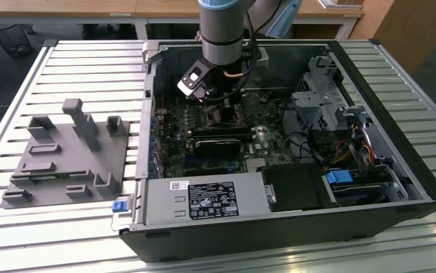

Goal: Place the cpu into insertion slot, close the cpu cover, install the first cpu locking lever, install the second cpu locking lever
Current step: 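Place the cpu into insertion slot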

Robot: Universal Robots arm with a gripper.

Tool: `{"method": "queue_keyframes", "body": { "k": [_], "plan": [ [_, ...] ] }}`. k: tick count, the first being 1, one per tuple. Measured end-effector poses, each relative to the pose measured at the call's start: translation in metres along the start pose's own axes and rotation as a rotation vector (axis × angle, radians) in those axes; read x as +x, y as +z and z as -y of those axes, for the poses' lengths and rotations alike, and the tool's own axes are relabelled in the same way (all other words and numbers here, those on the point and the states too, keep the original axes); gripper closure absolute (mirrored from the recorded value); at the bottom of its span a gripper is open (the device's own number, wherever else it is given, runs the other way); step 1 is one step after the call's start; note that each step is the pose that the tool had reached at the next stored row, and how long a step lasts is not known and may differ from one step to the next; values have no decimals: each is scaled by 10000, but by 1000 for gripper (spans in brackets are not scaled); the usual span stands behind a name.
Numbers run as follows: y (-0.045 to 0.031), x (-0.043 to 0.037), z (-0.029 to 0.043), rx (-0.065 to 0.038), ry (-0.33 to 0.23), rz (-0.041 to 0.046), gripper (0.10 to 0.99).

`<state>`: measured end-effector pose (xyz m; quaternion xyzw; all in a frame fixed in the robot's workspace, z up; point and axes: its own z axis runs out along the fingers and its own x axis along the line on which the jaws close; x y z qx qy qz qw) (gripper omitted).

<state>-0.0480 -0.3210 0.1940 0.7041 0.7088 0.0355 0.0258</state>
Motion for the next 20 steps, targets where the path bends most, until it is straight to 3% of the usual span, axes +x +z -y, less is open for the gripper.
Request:
{"method": "queue_keyframes", "body": {
  "k": [20],
  "plan": [
    [12, 15, 18, 0, -2, 6, 471]
  ]
}}
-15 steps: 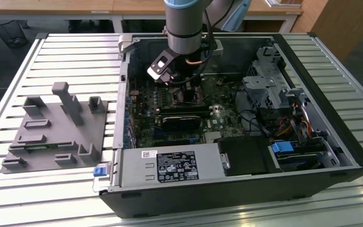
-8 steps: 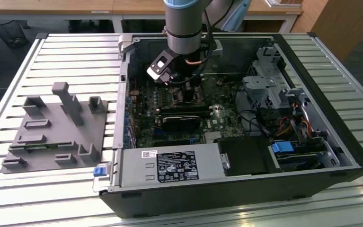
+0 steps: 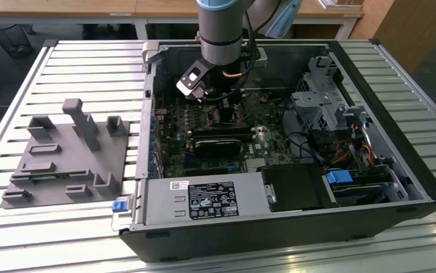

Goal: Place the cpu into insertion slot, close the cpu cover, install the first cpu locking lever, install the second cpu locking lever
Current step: 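Place the cpu into insertion slot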

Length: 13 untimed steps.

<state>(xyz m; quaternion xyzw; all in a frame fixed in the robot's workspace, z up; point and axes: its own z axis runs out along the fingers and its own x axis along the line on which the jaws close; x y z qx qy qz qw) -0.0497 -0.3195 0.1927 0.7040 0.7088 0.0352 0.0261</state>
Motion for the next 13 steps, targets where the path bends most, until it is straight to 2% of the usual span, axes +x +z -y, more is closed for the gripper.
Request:
{"method": "queue_keyframes", "body": {
  "k": [8, 13],
  "plan": [
    [-1, -16, -1, 0, -13, 10, 471],
    [-38, -16, -5, 14, -13, 10, 471]
  ]
}}
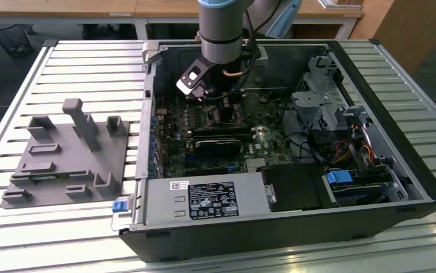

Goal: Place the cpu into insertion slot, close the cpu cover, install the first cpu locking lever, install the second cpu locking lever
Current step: 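Place the cpu into insertion slot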

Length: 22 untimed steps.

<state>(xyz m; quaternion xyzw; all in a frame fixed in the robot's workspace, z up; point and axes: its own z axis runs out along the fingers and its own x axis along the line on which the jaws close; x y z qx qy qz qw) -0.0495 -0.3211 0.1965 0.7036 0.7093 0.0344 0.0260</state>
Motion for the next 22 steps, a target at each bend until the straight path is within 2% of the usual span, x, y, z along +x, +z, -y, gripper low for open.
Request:
{"method": "queue_keyframes", "body": {
  "k": [7, 10, 11, 12, 13, 16, 17, 18, 19, 22],
  "plan": [
    [-28, 0, -25, 54, 0, 0, 482],
    [-36, 0, -40, 90, 1, -1, 671],
    [-38, 0, -44, 101, 1, -2, 671],
    [-41, 0, -48, 112, 1, -1, 725],
    [-47, 0, -50, 122, 1, 0, 725],
    [-63, 0, -57, 146, 2, -1, 902],
    [-70, 1, -59, 154, 2, -1, 902],
    [-76, 1, -60, 158, 3, -2, 961],
    [-83, 1, -61, 162, 4, -1, 980],
    [-101, 1, -63, 169, 2, -1, 980]
  ]
}}
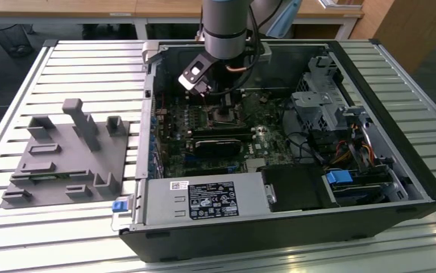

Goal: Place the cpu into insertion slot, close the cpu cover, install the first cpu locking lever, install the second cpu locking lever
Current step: 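Place the cpu into insertion slot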

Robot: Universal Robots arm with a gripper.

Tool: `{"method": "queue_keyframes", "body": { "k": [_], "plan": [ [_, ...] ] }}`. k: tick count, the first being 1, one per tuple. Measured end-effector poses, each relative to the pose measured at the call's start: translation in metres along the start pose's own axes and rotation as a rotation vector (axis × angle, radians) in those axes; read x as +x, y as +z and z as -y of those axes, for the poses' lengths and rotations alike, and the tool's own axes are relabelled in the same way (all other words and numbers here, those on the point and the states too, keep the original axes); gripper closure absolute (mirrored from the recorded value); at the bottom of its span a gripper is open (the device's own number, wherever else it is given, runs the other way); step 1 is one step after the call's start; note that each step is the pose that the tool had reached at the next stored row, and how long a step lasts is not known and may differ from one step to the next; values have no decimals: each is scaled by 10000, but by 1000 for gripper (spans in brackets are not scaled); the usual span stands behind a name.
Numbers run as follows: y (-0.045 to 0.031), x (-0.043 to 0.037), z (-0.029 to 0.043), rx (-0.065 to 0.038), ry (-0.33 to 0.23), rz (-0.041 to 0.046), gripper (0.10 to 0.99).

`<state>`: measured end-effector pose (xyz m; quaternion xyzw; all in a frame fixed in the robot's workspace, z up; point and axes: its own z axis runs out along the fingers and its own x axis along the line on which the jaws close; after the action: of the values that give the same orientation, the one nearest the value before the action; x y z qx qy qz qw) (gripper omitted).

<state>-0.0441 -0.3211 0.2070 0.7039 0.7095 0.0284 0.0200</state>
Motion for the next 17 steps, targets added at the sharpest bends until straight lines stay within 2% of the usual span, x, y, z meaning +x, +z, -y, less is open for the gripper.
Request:
{"method": "queue_keyframes", "body": {
  "k": [17],
  "plan": [
    [-64, 1, -5, 5, 0, -2, 980]
  ]
}}
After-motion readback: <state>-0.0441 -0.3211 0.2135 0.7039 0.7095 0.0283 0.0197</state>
